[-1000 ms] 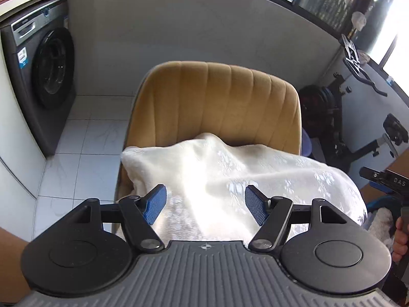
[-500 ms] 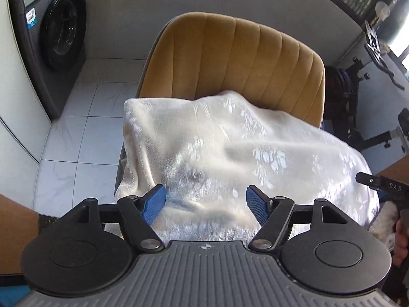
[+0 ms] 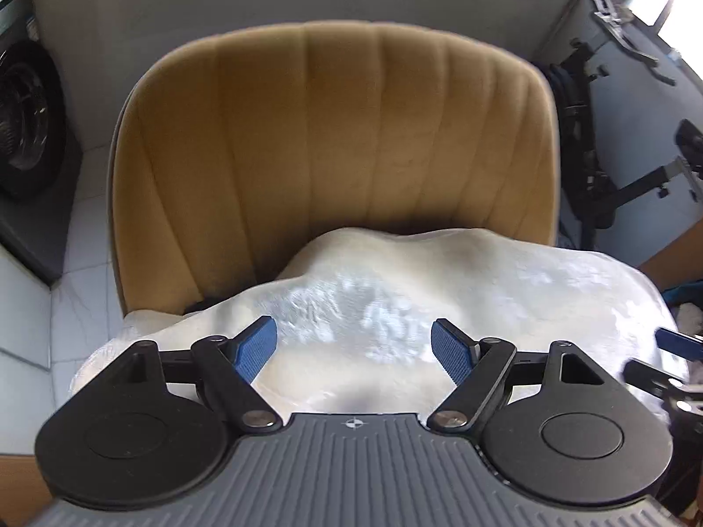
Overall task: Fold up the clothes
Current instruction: 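Lower the robe onto the clothes stack and open both grippers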
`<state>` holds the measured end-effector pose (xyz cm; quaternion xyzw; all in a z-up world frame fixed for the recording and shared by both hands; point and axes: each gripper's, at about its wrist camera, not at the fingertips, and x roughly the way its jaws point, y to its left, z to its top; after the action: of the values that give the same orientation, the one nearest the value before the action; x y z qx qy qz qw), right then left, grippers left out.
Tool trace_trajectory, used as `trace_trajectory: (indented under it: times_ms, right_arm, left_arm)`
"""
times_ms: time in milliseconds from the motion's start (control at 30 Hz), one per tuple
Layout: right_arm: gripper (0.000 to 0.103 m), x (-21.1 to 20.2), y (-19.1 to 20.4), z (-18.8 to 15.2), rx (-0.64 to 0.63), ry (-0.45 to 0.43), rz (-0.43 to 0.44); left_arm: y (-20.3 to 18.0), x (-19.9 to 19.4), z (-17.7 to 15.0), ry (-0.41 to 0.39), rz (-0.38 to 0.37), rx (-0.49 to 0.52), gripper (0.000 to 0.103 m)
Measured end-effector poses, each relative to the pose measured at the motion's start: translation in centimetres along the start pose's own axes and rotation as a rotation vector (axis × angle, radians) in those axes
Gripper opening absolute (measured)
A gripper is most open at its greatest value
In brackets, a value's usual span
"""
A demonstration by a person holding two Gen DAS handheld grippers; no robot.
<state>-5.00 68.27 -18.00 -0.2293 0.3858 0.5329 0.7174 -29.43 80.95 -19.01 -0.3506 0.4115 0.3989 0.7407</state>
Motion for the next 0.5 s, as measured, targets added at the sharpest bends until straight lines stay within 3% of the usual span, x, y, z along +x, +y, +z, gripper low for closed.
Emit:
trace_trajectory:
  times_ms: [100,200,367,433,500]
  right_arm:
    - [0.071,0.5,-0.2,-0.2,0.004,0.011,0.011]
    - [0.075,0.8,-0.8,0.0,0.044,0.016,0.015]
    - [0.074,-0.7,-1.9,0.9,0.106,-0.011,0.018]
    - [0.075,-1.9,-1.9,1.2,0.1,-0.035,0.032]
    - [0.077,-2.2,-1.5,1.0,0.065,-0.024,0.026]
  left_arm:
    - [2.4,2.3,-0.5,0.062,0.004,-0.12,0.076]
    - [1.2,1.4,-1.2,0.034,0.038,-0.041,0.076]
    - [-0.4,-4.0,-2.2,-0.046,0.087,-0.044,0.078]
    - [-1.3,-6.4,-3.7,-0.075,0.145,-0.013,0.081]
    - [-1.6,-8.1,-5.8,-0.085,0.131,-0.033,0.081]
